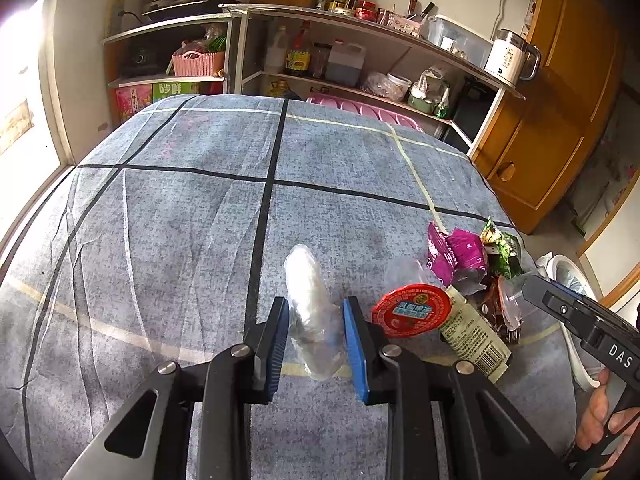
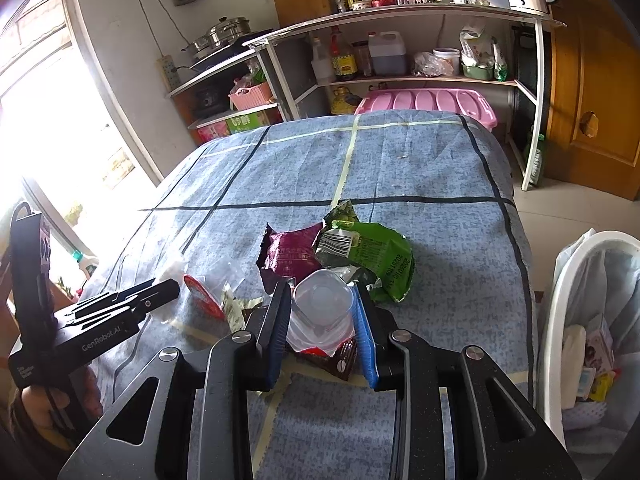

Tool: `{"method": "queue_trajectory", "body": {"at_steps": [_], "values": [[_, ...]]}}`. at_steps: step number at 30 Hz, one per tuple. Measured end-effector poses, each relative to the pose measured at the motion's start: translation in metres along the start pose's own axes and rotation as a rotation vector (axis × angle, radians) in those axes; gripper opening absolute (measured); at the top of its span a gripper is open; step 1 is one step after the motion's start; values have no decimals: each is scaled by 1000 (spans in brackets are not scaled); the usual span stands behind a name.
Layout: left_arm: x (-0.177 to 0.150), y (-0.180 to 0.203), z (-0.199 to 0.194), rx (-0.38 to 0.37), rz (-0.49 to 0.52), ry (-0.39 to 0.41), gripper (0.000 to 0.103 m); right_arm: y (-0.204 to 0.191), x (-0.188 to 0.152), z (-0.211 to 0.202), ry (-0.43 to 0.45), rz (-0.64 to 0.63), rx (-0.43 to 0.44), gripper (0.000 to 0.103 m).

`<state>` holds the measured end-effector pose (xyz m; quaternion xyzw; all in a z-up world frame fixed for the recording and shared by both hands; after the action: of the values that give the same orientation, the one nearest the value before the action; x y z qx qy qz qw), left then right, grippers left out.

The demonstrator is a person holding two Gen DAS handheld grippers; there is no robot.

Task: Collect trash
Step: 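Carry the plastic bag and clear cup over the bin and open both tools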

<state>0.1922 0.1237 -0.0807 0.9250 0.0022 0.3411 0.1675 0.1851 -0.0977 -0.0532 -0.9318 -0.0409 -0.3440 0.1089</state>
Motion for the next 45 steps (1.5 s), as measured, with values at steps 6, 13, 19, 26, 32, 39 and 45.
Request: {"method": "queue_trajectory", "body": {"at_steps": [6, 13, 19, 26, 32, 39, 45], "values": [[2, 11, -16, -11, 19, 28, 28, 4, 0, -9, 16, 9, 7, 32], [5, 38, -33, -41, 75, 53, 28, 13, 0, -27, 48, 20, 4, 32], [6, 67, -41, -80, 121, 61, 28, 28, -2, -42, 69, 43, -7, 32], [4, 111, -41, -136, 195, 60, 28, 56, -5, -60, 93, 80, -35, 32], [0, 154, -33, -200, 254, 46, 28, 83, -10, -77, 110, 111, -74, 32], [-7, 203, -23, -267, 328, 23, 28, 118, -17, -95, 127, 155, -124, 32], [-16, 250, -9, -312, 397, -4, 28, 153, -26, -109, 131, 196, -167, 32]]}}
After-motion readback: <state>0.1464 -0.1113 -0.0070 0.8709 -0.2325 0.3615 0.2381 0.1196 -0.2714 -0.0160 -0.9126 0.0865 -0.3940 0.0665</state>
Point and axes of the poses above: each gripper's, at about its wrist camera, not at the fingertips, and z roughly the way its jaws point, y to its right, x to its top, the point moved 3 cm from there along z, roughly the way its jaws point, and after that the axes turned 9 degrees about -x, right-handed, at the moved point
